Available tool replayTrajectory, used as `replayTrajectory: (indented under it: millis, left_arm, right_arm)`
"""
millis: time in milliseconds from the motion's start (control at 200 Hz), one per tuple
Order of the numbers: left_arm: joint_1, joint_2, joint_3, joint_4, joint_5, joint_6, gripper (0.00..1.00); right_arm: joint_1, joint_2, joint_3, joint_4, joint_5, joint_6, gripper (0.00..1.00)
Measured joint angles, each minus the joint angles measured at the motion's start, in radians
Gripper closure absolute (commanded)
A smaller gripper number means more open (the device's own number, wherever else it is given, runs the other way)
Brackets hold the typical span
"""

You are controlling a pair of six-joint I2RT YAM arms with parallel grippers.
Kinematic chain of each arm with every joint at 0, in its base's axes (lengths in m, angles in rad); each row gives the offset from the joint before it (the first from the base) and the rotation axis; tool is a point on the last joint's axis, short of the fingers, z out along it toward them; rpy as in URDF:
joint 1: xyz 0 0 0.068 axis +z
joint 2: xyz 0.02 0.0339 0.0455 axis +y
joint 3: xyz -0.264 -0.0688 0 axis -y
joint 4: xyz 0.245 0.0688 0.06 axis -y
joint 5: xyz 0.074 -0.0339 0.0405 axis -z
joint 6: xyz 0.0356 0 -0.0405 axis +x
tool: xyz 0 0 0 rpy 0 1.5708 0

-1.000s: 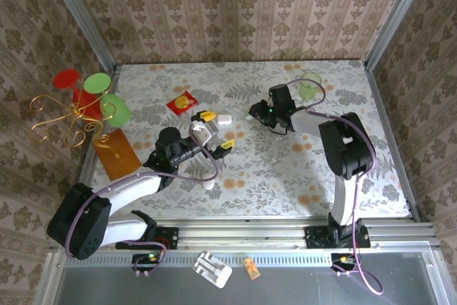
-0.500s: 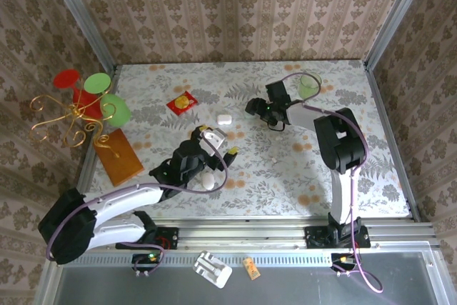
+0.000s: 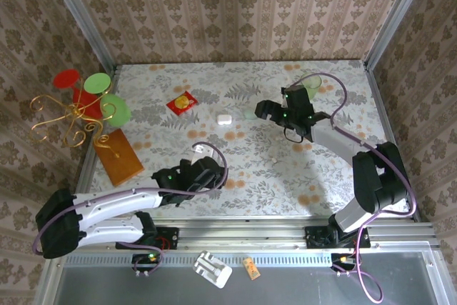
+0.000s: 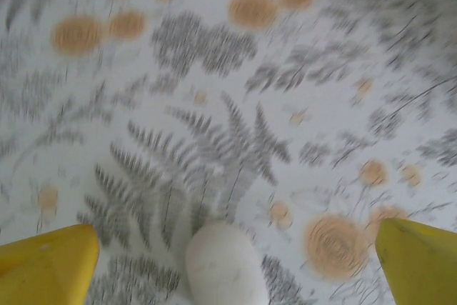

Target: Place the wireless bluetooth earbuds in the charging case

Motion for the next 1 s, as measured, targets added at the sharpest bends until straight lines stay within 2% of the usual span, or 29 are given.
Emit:
replayTrajectory:
  millis: [165,265,330,515,650,1000]
  left_arm:
    - [-0.001,0.021,-0.001,-0.101,0.034,-0.154,0.05]
    - [0.001,0.034,-0.001,-0.119,0.051,-0.201,0.14]
    - [0.008,0.051,-0.001,-0.119,0.070,-0.217,0.16]
    - [0.027,0.103,-0.001,-0.119,0.118,-0.221,0.20]
    - [0.049,0.149,-0.001,-0.115,0.158,-0.221,0.29]
    - [0.079,0.266,0.036,-0.105,0.230,-0.205,0.38]
  right_arm:
    - [0.000,-0.004,-0.053,0.020,-0.016,0.003,0.08]
    - [0.000,-0.004,-0.071,0.045,-0.036,0.013,0.08]
    - [0.000,-0.005,-0.077,0.055,-0.045,0.023,0.08]
    - [0.001,-0.019,-0.091,0.069,-0.056,0.031,0.09]
    - [0.001,-0.041,-0.105,0.070,-0.056,0.031,0.09]
    - [0.001,-0.045,-0.119,0.076,-0.056,0.032,0.09]
